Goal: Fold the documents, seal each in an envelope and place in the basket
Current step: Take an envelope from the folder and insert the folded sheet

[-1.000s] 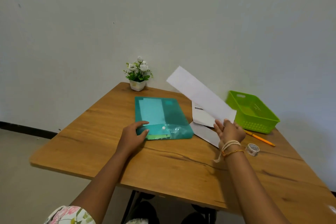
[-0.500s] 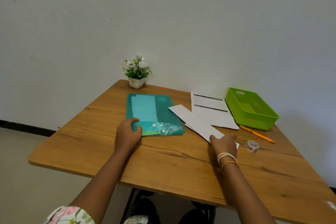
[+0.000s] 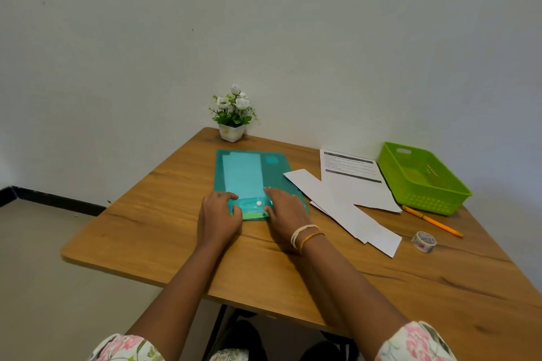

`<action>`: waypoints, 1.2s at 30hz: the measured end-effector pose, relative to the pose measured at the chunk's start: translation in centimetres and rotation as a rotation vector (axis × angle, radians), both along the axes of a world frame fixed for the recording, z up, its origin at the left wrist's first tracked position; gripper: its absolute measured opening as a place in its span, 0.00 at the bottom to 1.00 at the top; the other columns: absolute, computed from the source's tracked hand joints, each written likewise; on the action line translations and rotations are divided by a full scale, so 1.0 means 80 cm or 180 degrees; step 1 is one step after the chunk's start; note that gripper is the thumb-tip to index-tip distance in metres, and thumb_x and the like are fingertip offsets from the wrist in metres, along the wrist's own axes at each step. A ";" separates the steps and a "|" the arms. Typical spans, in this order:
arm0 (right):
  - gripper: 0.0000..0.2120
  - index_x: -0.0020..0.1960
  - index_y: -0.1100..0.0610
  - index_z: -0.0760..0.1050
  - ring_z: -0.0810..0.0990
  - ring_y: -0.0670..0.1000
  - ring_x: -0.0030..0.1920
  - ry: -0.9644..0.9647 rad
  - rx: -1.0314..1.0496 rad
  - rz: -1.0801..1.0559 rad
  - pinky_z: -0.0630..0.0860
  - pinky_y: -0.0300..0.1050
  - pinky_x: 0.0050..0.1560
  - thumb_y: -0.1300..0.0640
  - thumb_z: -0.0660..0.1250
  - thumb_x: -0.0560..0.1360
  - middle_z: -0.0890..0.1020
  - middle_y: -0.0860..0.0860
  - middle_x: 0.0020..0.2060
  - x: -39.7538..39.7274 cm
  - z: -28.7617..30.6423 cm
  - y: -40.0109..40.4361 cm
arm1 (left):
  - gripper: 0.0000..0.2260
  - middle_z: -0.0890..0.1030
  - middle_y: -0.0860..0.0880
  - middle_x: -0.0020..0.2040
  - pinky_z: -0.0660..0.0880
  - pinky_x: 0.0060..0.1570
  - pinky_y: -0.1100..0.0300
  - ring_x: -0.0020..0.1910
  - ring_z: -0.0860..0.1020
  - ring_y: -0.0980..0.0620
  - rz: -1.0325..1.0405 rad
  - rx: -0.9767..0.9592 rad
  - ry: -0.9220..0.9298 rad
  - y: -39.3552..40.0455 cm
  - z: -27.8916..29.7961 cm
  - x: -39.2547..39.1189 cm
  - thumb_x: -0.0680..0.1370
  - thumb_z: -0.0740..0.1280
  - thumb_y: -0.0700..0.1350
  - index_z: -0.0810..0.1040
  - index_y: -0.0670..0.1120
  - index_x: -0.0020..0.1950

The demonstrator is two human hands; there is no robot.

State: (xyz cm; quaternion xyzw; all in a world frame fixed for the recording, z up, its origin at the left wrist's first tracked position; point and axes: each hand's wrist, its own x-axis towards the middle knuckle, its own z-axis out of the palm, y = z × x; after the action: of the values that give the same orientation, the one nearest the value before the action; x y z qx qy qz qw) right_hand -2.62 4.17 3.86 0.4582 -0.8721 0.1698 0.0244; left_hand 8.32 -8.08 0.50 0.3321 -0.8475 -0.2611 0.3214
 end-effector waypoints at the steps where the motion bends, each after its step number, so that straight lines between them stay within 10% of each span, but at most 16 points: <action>1: 0.21 0.73 0.53 0.63 0.69 0.54 0.69 -0.0088 0.0202 0.0007 0.64 0.54 0.70 0.51 0.59 0.81 0.71 0.53 0.69 -0.006 0.005 -0.009 | 0.14 0.77 0.47 0.58 0.74 0.50 0.59 0.59 0.72 0.51 -0.0001 -0.0005 -0.0002 -0.001 0.000 0.000 0.76 0.66 0.45 0.79 0.48 0.61; 12: 0.16 0.59 0.58 0.80 0.78 0.52 0.52 -0.1264 -0.0020 -0.0163 0.73 0.40 0.51 0.54 0.72 0.73 0.82 0.56 0.55 -0.048 0.003 -0.059 | 0.12 0.77 0.44 0.65 0.66 0.69 0.47 0.66 0.73 0.46 -0.0209 -0.1215 -0.0287 0.004 -0.010 -0.009 0.76 0.68 0.44 0.80 0.47 0.60; 25: 0.14 0.61 0.60 0.77 0.78 0.52 0.61 -0.1797 -0.1477 -0.0405 0.72 0.41 0.63 0.64 0.66 0.75 0.80 0.55 0.59 -0.001 -0.006 -0.093 | 0.20 0.66 0.44 0.75 0.54 0.74 0.45 0.75 0.61 0.46 0.0209 -0.0924 -0.0900 0.003 -0.005 -0.006 0.81 0.55 0.49 0.69 0.46 0.72; 29: 0.12 0.60 0.57 0.77 0.77 0.52 0.62 -0.1445 -0.1671 -0.0732 0.75 0.32 0.49 0.63 0.62 0.78 0.78 0.54 0.61 -0.011 -0.009 -0.052 | 0.21 0.66 0.42 0.75 0.49 0.73 0.40 0.76 0.60 0.44 0.0357 -0.0962 -0.1197 0.003 -0.003 -0.005 0.80 0.55 0.52 0.70 0.47 0.71; 36: 0.15 0.61 0.56 0.77 0.75 0.52 0.59 0.0160 -0.1167 -0.1398 0.73 0.46 0.63 0.59 0.66 0.75 0.79 0.53 0.59 -0.059 -0.034 0.047 | 0.17 0.69 0.44 0.73 0.53 0.73 0.41 0.74 0.64 0.45 -0.0538 -0.1339 -0.0692 0.039 -0.003 -0.012 0.78 0.62 0.45 0.74 0.46 0.67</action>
State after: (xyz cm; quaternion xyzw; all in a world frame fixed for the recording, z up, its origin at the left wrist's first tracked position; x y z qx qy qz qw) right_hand -7.37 7.91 1.16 0.2503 -0.9044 0.3039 0.1647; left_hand 7.34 -4.96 0.23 0.2120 -0.9375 -0.0677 0.2675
